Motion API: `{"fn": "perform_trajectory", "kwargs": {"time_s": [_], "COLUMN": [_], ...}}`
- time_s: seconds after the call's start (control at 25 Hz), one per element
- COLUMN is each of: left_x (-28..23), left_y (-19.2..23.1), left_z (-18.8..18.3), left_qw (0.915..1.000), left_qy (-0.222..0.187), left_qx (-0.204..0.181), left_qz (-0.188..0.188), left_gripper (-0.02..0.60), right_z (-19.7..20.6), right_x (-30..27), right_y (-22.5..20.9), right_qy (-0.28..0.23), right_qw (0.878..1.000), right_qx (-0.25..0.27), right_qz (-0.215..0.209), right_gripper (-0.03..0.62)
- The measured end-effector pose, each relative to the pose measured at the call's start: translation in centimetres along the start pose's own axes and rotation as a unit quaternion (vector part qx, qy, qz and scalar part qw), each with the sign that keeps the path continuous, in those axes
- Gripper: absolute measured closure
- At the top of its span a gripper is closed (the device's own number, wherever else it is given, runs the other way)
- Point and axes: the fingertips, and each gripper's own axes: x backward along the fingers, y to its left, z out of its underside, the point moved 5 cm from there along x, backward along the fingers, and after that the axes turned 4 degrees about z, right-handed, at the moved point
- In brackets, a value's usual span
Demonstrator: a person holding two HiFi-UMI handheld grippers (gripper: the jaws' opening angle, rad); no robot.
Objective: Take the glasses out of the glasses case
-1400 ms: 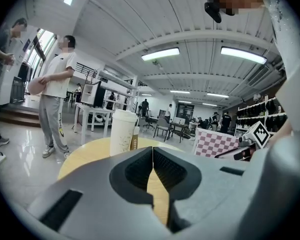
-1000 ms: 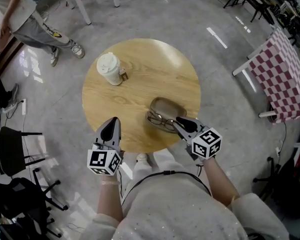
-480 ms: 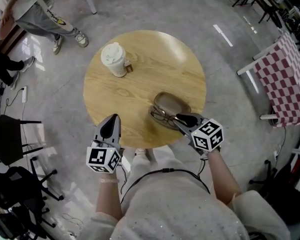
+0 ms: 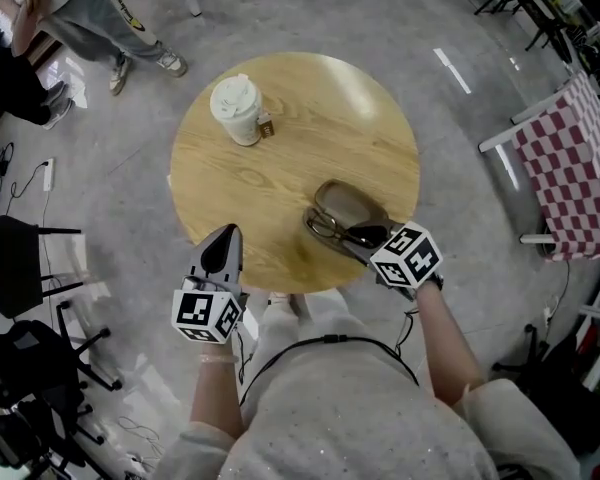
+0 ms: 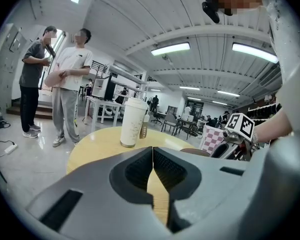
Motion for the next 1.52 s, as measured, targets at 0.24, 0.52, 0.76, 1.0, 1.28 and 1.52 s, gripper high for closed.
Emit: {"fn": "perform_trajectory", "kwargs": {"time_s": [0.24,0.52,0.76,1.0,1.28,1.52], "left_x": [0.5,0.7,0.6,0.4,0.5,0.5], "left_y": [0.3,0.5,0.5,0.4,0.3,0.1], "left_z": [0.2,0.4,0.2,0.1,-0.5,-1.1], "left_qw": [1.0,0.9999,0.9999,1.0,0.9999,0.9998], "left_qy": [0.001,-0.003,-0.003,-0.001,-0.004,-0.008], "left_qx": [0.004,0.014,0.011,0.009,0.003,-0.005], "left_qz": [-0.007,-0.01,-0.005,0.003,0.009,0.015], "left_gripper": [0.575,0.575,0.575,0.575,0.575,0.575], "right_z": [-0.2,-0.1,-0.4,-0.4,-0.7,-0.9], "right_x": [-0.9,-1.0,-0.5,0.4,1.3,2.1], "right_y": [0.3,0.4,0.3,0.0,0.1,0.0], "right_qy": [0.035,0.028,0.005,-0.024,-0.045,-0.075], "right_qw": [0.999,0.999,1.0,1.0,0.999,0.996], "right_qx": [0.017,0.012,-0.002,-0.018,-0.026,-0.052], "right_qz": [-0.011,-0.02,-0.015,-0.005,0.005,0.008], "right_gripper": [0.526,0.565,0.571,0.571,0.571,0.571]}}
